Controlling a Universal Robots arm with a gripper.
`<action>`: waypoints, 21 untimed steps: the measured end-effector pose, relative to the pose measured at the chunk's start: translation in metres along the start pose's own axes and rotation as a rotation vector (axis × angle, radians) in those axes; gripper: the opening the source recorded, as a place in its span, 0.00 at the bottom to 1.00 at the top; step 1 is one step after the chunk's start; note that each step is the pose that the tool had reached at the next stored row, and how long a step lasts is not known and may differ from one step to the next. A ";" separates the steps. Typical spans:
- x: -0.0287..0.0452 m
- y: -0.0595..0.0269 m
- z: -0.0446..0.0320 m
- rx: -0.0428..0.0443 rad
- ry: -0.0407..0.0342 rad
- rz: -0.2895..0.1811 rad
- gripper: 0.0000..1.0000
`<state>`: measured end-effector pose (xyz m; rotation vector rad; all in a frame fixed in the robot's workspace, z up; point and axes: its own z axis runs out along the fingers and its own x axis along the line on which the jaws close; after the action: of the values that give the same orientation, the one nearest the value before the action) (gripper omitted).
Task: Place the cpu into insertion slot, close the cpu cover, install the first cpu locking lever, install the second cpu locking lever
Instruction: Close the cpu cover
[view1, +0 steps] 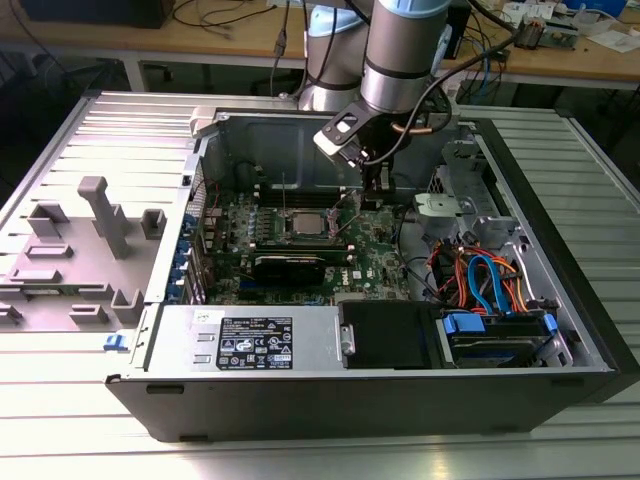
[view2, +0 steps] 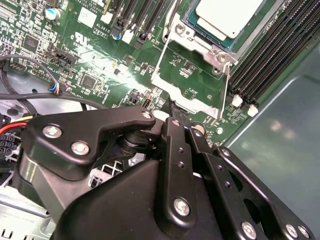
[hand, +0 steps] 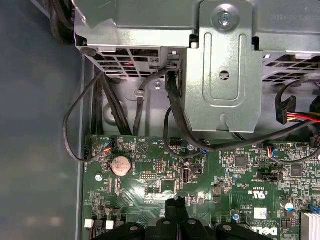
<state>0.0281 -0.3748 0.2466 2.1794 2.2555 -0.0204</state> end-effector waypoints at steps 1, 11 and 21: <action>0.0000 -0.0007 -0.0005 0.0000 0.0000 0.000 0.11; 0.0003 -0.0097 -0.0010 0.0000 0.0008 0.000 0.11; 0.0005 -0.0155 -0.0010 -0.0001 0.0008 0.000 0.11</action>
<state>0.0126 -0.3748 0.2476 2.1796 2.2561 -0.0194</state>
